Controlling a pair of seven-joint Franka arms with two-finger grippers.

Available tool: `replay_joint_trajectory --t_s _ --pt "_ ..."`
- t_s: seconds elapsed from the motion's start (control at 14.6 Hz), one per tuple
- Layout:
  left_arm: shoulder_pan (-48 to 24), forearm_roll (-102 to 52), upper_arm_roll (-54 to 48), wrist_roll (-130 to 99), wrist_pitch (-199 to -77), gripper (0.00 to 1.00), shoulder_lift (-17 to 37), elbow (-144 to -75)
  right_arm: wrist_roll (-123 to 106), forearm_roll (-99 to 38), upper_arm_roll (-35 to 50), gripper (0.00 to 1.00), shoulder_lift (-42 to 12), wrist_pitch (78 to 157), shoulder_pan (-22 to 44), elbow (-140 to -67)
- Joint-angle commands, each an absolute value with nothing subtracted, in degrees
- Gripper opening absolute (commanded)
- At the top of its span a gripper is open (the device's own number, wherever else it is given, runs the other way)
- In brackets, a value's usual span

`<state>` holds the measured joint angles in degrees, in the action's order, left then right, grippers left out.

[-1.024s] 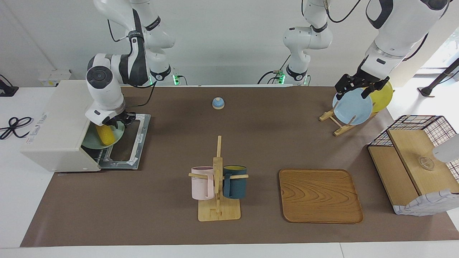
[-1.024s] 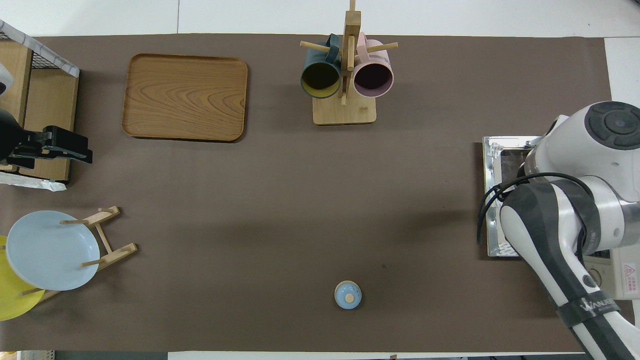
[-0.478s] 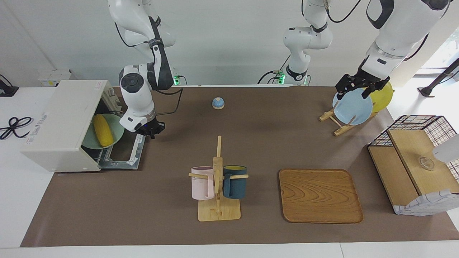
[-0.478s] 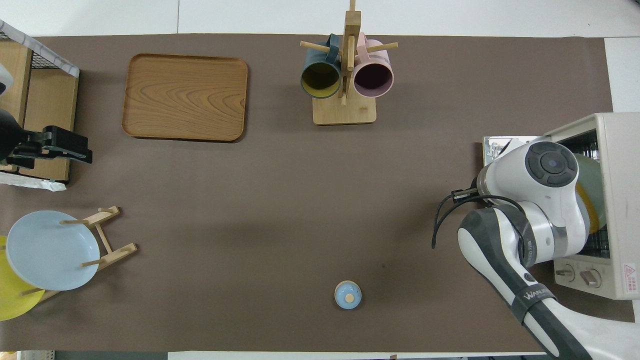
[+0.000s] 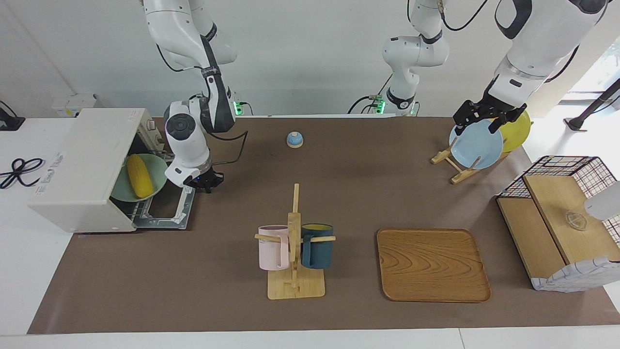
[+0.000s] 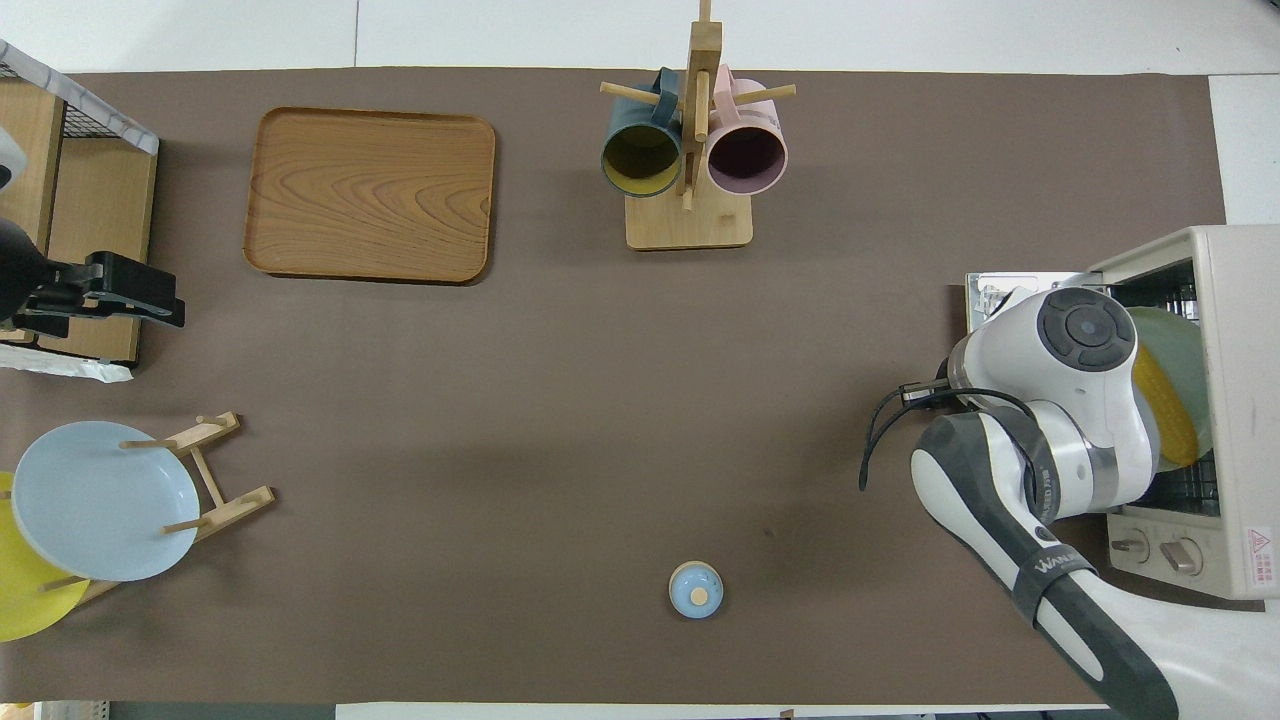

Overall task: Put corn in oven
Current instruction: 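Push the oven door shut with the right gripper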

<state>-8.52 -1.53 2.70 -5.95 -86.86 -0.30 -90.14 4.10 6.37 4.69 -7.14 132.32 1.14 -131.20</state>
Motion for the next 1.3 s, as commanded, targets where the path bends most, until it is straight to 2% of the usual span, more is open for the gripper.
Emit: replay_joint_trajectory --t_s 0.0,0.41,0.68,0.96,1.23 --pt "-7.8 -2.1 2.5 -5.6 -86.1 1.0 -0.8 -90.6 4.2 8.0 4.8 0.0 -6.5 130.0 0.5 -131.0" --pt "-7.8 -2.1 2.5 -5.6 -86.1 1.0 -0.8 -90.6 4.1 15.5 4.8 0.0 -6.5 126.0 -0.9 -129.6" --pt "-7.8 -2.1 2.5 -5.6 -86.1 1.0 -0.8 -90.6 -1.0 18.8 4.7 0.0 -6.3 118.4 -1.6 -124.1" --pt "-7.8 -2.1 2.5 -5.6 -86.1 1.0 -0.8 -90.6 -11.4 18.7 4.7 0.0 -4.1 108.8 -5.4 -117.3" --pt "-7.8 -2.1 2.5 -5.6 -86.1 1.0 -0.8 -90.6 -22.6 18.0 4.6 0.0 -0.6 107.5 -11.3 -116.7"
